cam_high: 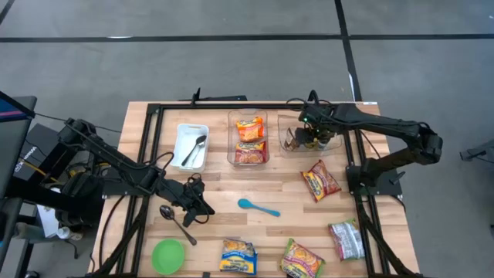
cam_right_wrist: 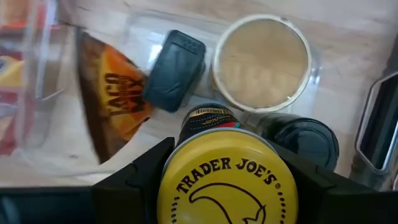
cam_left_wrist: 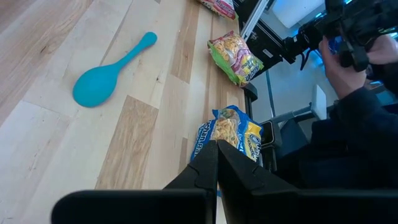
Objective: Pick & Place Food Item
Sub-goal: Put the yellow spice bottle into the right transparent bin
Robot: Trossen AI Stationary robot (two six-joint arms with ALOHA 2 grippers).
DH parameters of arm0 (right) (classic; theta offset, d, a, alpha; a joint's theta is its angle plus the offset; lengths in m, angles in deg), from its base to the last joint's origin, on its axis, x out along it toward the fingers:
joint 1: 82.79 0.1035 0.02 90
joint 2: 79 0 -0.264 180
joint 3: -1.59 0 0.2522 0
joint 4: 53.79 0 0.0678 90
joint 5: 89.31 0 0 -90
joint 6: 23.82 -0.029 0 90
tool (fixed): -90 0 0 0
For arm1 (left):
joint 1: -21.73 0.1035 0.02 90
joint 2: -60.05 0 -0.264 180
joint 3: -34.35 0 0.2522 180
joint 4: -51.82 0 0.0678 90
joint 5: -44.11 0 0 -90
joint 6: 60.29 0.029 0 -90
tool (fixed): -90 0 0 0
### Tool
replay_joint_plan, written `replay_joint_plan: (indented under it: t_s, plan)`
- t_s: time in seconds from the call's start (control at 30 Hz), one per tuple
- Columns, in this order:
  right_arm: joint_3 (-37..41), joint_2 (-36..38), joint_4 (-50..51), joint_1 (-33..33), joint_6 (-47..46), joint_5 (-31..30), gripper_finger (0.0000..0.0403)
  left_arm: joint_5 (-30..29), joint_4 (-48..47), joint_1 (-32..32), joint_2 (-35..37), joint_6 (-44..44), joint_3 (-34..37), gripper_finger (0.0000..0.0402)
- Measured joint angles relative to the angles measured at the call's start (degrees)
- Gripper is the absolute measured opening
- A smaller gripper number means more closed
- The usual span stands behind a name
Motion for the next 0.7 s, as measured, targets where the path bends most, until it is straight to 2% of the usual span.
replay_joint_plan:
  t_s: [0.4,0.7]
  plan:
    - [5.97,-0.02,-6.12,0.00,-2.08,0.12,0.0209,0.00,0.00,0.02,0.00,0.00,0.00,0.0000]
    - [8.83,-0.49,-9.68,-0.80,-2.06,2.45,0.0210,0.00,0.00,0.00,0.00,0.00,0.00,0.0000]
